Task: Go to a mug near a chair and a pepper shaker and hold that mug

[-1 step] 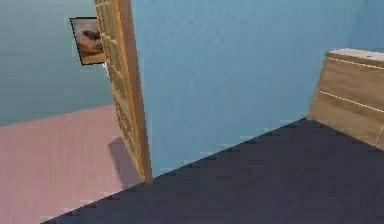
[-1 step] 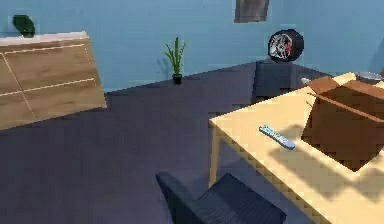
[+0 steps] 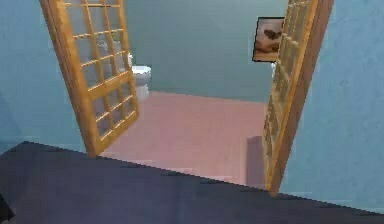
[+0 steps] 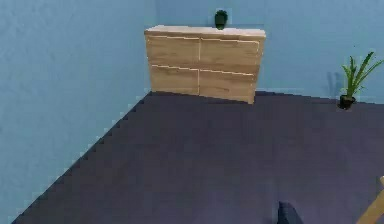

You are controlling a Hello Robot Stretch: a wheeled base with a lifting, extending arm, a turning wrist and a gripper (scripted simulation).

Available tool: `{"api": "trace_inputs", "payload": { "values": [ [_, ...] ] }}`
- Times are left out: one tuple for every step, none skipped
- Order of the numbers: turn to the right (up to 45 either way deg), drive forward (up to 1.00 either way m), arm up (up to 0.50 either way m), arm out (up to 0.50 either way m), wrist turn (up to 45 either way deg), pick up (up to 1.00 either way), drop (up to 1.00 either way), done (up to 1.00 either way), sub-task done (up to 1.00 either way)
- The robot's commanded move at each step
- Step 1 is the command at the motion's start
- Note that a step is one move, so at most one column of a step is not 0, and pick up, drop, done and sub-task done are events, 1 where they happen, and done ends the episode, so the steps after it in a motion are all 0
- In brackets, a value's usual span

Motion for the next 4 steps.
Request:
{"api": "trace_inputs", "payload": {
  "values": [
    [-27.0, 0.00, 0.00, 0.00, 0.0, 0.00, 0.00, 0.00, 0.00],
    [0.0, 0.20, 0.00, 0.00, 0.0, 0.00, 0.00, 0.00, 0.00],
    [45.0, 0.00, 0.00, 0.00, 0.0, 0.00, 0.00, 0.00, 0.00],
    [42.0, 0.00, 0.00, 0.00, 0.0, 0.00, 0.00, 0.00, 0.00]
  ]
}}
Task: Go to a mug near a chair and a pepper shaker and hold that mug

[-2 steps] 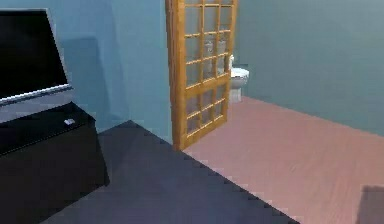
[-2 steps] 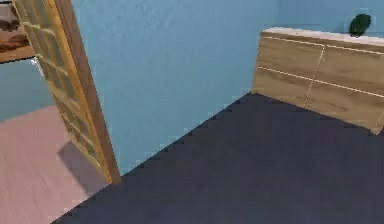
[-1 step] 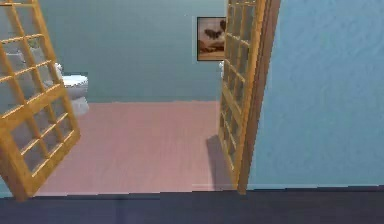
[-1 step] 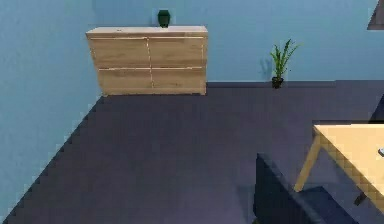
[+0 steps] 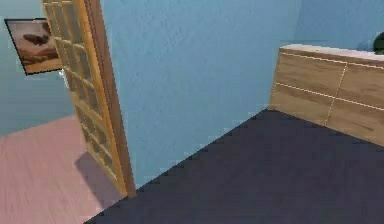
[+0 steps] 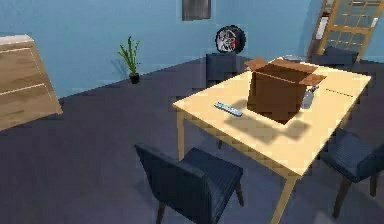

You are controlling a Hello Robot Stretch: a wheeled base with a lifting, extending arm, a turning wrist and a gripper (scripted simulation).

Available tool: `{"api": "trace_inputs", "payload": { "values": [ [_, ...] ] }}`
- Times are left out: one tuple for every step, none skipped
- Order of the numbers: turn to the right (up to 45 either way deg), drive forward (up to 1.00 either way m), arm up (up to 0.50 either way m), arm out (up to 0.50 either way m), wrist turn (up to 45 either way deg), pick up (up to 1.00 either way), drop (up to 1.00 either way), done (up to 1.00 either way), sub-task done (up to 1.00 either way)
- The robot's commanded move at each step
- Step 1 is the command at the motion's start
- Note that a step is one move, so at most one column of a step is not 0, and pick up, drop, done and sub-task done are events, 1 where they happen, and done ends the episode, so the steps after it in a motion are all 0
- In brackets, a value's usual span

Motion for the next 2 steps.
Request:
{"api": "trace_inputs", "payload": {
  "values": [
    [0.0, 0.35, 0.00, 0.00, 0.0, 0.00, 0.00, 0.00, 0.00],
    [45.0, 0.00, 0.00, 0.00, 0.0, 0.00, 0.00, 0.00, 0.00]
  ]
}}
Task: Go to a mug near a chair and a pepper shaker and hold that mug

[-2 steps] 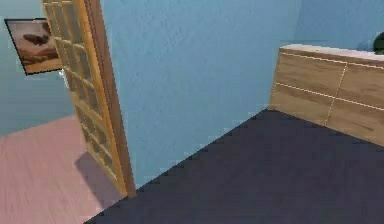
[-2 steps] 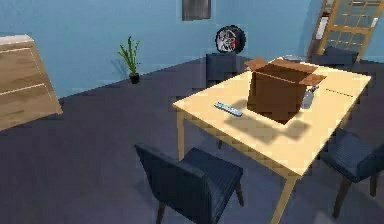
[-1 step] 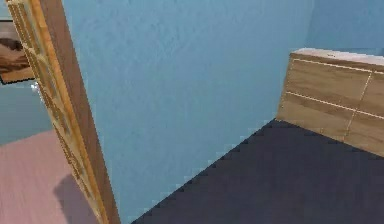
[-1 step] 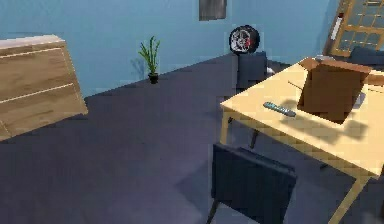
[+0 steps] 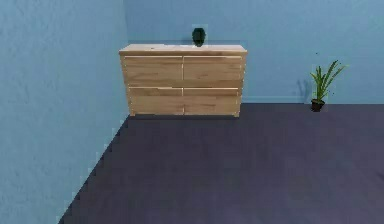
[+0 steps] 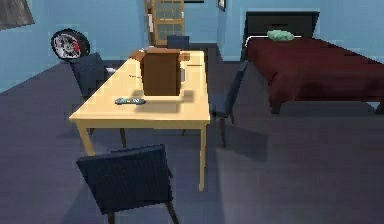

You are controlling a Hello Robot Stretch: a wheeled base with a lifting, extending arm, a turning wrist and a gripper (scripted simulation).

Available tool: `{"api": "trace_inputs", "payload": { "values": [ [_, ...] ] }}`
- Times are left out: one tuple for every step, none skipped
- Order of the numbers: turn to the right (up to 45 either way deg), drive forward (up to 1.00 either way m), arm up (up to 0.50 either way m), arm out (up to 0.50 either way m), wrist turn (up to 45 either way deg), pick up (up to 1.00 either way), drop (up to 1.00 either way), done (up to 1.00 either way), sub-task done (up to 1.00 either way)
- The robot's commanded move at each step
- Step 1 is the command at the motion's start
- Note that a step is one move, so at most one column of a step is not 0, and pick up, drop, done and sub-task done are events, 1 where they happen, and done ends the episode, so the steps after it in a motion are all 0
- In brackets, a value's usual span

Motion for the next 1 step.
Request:
{"api": "trace_inputs", "payload": {
  "values": [
    [0.0, 0.65, 0.00, 0.00, 0.0, 0.00, 0.00, 0.00, 0.00]
  ]
}}
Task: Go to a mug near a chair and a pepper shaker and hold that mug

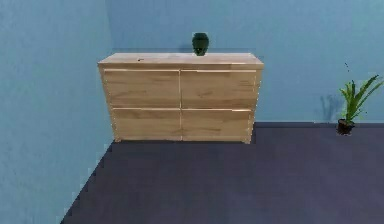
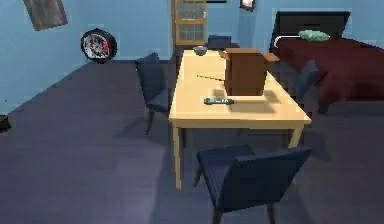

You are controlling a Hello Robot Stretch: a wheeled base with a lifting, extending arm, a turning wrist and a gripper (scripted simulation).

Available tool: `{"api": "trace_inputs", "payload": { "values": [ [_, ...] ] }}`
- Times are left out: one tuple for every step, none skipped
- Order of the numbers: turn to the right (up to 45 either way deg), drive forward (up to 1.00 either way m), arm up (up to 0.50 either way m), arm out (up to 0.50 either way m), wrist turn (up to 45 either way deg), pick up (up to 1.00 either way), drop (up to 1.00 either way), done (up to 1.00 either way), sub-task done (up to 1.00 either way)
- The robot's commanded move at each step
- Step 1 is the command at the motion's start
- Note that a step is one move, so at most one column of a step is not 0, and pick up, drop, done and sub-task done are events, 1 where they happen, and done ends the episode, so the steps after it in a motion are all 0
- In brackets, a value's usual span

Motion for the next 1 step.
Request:
{"api": "trace_inputs", "payload": {
  "values": [
    [45.0, 0.00, 0.00, 0.00, 0.0, 0.00, 0.00, 0.00, 0.00]
  ]
}}
